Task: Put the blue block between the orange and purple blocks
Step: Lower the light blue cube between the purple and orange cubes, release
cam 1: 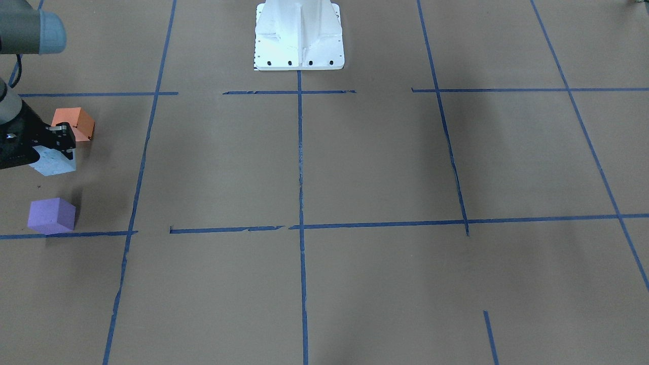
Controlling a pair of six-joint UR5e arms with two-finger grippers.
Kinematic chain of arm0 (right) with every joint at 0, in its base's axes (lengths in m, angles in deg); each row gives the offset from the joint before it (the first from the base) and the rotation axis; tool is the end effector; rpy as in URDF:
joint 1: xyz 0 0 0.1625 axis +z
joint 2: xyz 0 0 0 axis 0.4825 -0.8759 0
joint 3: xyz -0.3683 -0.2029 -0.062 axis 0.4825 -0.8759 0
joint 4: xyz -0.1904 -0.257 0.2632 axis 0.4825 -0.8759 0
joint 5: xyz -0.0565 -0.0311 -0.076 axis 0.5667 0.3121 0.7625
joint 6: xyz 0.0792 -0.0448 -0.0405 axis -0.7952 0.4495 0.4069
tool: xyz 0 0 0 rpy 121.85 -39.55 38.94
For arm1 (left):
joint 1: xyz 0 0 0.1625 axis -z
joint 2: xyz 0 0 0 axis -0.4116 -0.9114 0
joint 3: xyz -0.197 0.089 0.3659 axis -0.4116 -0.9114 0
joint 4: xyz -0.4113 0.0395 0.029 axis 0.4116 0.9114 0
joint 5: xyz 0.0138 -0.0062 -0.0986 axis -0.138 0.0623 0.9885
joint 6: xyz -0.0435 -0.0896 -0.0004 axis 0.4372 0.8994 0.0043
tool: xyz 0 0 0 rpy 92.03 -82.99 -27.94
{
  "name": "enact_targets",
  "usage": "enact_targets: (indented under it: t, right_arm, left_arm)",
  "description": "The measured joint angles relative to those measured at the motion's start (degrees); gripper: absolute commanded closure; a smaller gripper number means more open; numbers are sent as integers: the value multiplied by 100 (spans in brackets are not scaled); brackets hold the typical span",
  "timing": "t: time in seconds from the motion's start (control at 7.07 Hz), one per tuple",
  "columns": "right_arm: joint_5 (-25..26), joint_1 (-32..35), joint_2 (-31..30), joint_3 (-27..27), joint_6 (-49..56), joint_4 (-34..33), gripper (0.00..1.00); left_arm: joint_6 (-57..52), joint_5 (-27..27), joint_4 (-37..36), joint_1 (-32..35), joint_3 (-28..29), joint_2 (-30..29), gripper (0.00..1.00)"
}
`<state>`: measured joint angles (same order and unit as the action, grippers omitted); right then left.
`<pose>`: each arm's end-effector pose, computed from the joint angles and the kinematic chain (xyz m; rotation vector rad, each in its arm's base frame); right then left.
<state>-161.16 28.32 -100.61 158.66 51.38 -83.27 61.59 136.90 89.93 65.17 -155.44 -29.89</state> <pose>-0.1963 -0.4521 0.5152 0.0892 -0.6872 -0.2308 -0.0581 -0.4775 0.5982 0.0270 0.7926 0.1949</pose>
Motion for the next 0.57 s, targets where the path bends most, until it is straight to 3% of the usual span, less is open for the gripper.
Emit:
enact_targets:
  t: [0.28,0.57]
  right_arm:
    - [-67,39,-343,-234,-608,796,68]
    - [-57,-182,-353,-660,-1441,1661,56]
  left_arm:
    - [3,0,1,0,-1,-1,0]
    - [3,0,7,0,15,-9,0]
